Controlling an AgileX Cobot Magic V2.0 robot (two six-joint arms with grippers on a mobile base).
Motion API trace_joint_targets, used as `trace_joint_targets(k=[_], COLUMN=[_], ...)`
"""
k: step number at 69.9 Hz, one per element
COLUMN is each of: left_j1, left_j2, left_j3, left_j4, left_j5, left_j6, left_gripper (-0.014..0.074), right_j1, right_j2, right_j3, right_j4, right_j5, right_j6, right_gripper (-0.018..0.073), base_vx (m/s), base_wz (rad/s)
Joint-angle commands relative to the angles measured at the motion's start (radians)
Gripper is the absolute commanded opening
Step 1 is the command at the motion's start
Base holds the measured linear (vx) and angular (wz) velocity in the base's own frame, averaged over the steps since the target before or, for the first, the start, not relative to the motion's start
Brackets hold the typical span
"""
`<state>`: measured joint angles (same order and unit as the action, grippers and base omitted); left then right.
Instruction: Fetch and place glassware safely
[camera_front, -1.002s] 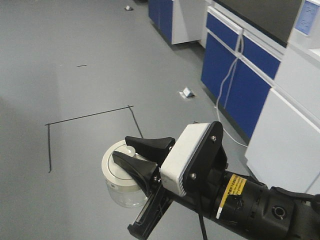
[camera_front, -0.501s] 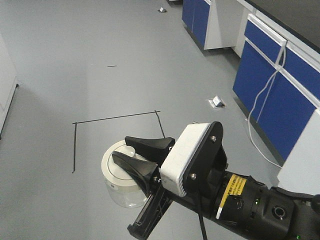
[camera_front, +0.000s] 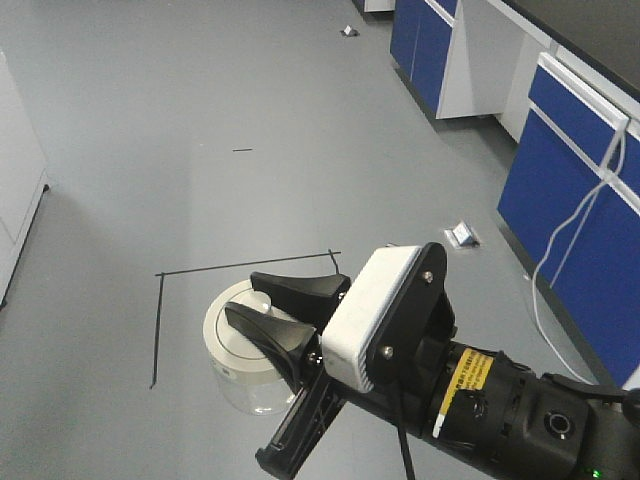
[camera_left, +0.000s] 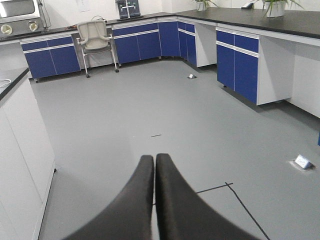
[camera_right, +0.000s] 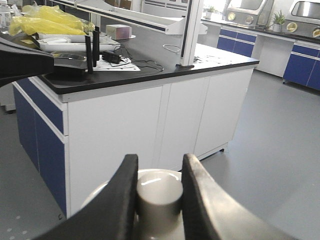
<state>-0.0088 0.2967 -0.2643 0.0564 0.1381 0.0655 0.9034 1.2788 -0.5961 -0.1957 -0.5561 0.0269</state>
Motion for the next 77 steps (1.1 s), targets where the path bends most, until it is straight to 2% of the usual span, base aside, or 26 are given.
trace_joint_targets(k=[1, 77], left_j1=[-0.007, -0.007], left_j2=[0.007, 0.007], left_j3=[-0.027, -0.027], left_j4=[-0.006, -0.006], left_j5=[-0.069, -0.069], left_j6=[-0.007, -0.007], left_gripper=[-0.0007, -0.0007], right_j1=[-0.001, -0.001], right_j2=[-0.033, -0.033], right_j3=[-0.032, -0.032], right_j4=[0.003, 0.003], right_j5=[-0.107, -0.107], right_j6=[-0.007, -0.007], right_gripper=[-0.0003, -0.0003], base_vx=[0.36, 0.43], base_wz=[0.08, 0.12])
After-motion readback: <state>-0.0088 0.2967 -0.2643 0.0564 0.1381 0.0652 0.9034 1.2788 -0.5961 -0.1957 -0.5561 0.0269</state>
